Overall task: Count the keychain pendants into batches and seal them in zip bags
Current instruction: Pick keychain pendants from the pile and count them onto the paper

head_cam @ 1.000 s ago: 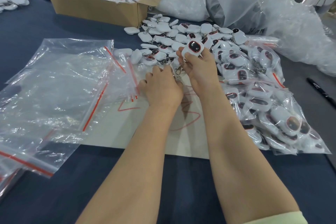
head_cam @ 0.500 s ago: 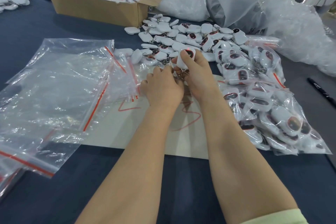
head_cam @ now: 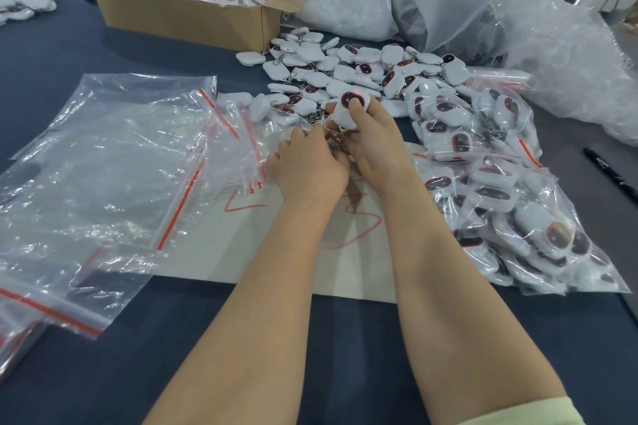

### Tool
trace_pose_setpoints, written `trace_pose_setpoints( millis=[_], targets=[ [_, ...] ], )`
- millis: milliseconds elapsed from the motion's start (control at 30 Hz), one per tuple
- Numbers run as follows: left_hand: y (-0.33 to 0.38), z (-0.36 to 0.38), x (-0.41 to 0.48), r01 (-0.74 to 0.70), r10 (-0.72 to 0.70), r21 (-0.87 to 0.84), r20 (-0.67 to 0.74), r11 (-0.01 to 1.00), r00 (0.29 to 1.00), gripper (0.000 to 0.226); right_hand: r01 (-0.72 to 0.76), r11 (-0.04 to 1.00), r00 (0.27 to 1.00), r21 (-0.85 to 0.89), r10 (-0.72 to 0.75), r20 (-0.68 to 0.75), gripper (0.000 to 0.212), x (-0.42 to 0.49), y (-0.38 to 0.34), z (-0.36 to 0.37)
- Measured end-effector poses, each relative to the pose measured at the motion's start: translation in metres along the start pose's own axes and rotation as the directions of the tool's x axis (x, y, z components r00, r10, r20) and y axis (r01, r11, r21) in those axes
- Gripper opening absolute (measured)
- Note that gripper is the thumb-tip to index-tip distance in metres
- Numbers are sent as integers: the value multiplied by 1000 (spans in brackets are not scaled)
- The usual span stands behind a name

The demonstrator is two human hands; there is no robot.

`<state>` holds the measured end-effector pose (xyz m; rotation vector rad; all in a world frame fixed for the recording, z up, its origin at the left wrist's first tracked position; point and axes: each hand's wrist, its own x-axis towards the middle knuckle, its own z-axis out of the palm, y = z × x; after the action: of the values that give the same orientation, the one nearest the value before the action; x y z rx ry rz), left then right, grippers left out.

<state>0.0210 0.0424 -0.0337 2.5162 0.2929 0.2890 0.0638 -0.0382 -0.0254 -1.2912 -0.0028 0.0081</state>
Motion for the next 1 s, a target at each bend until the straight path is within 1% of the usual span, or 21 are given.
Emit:
trace_pose_setpoints(
  millis=[100,200,300,433,567,733,833,933,1000],
  targets=[
    [0,0,0,2,-2,-4,1,1000,1000,33,10,1000,1000,-4,-10,1,17,0,0,0],
    [0,0,0,6,-6,-9,2,1000,1000,33,-9,1000,1000,9,9,-11,17,1,0,0],
    [0,1,0,4,-4,-15,0,1000,1000,32,-23,1000,1000,9,23,-5,14,1,0,0],
    [0,1,1,4,-3,-21,3,1000,1000,32,-20,999,999,31,21,-45,10,2,-1,0],
    [0,1,1,5,-5,-9,6,1000,1000,31,46,998,999,-53,-46,16,9,0,1,-1],
    [0,1,1,7,-7,-3,0,1000,1000,30,50,998,999,-44,-49,20,10,1,2,-1],
    [0,2,1,7,-7,-2,0,1000,1000,32,25,999,1000,-48,-25,3,13,3,3,0],
    [-1,2,1,6,-6,-6,0,1000,1000,34,-26,1000,999,14,26,-29,14,5,3,-1],
    [-1,2,1,7,-7,-12,-1,1000,1000,34,-28,999,999,18,29,-29,15,6,3,-1]
  ],
)
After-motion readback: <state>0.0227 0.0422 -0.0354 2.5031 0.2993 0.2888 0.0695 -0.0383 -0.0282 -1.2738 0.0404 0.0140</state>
